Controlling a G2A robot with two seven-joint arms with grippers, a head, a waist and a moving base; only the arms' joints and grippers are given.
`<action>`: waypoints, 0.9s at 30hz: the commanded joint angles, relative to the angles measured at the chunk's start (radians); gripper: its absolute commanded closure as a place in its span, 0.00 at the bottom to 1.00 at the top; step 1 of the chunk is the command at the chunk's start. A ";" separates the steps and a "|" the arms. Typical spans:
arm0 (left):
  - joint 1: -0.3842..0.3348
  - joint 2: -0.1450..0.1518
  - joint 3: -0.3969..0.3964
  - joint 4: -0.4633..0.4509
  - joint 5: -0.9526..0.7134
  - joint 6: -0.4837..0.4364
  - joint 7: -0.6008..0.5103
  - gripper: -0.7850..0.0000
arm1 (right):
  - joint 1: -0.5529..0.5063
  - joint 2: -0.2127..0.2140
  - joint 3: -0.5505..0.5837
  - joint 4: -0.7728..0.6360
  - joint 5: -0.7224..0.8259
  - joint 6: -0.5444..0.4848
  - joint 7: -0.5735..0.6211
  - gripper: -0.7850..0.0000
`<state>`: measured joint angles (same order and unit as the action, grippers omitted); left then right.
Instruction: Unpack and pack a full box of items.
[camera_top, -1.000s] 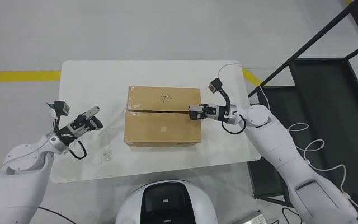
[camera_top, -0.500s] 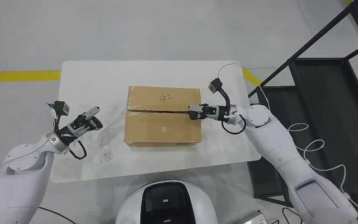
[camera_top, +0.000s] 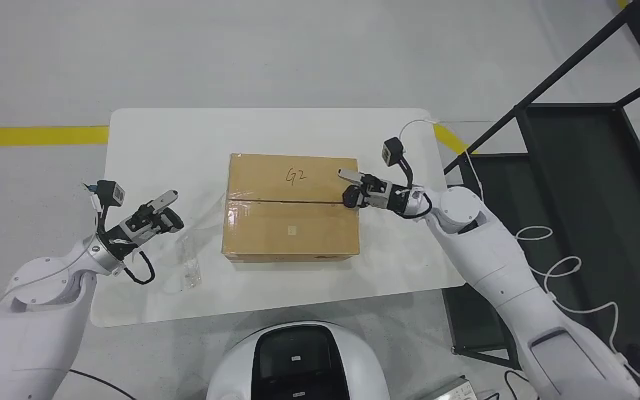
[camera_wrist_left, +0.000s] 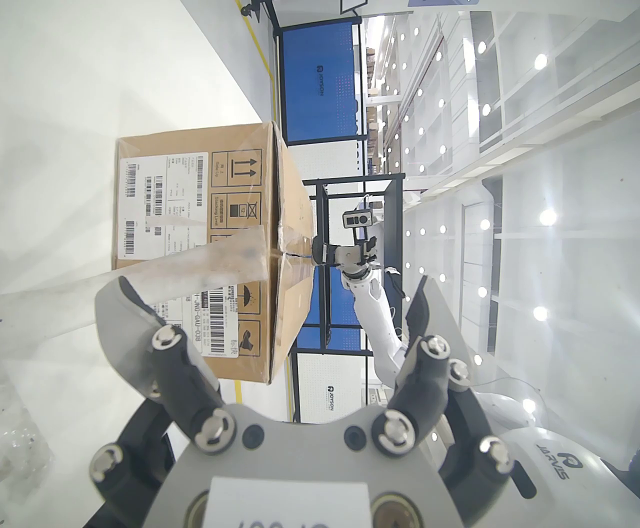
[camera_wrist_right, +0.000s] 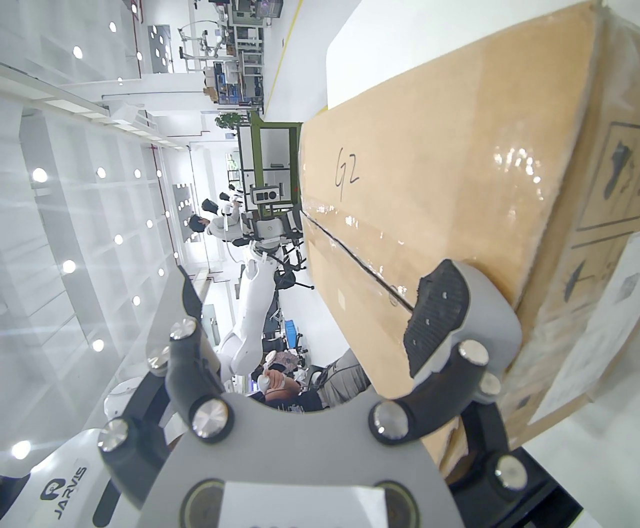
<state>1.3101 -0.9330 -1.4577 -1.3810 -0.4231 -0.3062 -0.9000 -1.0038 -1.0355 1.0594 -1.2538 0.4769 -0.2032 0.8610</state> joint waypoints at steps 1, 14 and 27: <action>0.000 0.000 0.000 0.000 0.000 0.000 0.000 0.00 | -0.003 -0.001 0.003 -0.003 -0.004 0.001 -0.003 0.00; 0.099 0.007 -0.034 -0.036 -0.072 0.118 -0.075 0.00 | -0.009 -0.001 0.018 -0.016 -0.003 -0.004 -0.007 0.00; -0.003 -0.032 0.111 0.077 -0.129 0.233 0.038 0.00 | -0.009 -0.001 0.018 -0.016 -0.003 -0.004 -0.007 0.00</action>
<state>1.3184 -0.9611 -1.3605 -1.3135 -0.5515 -0.0823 -0.8807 -1.0132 -1.0361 1.0776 -1.2695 0.4737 -0.2075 0.8537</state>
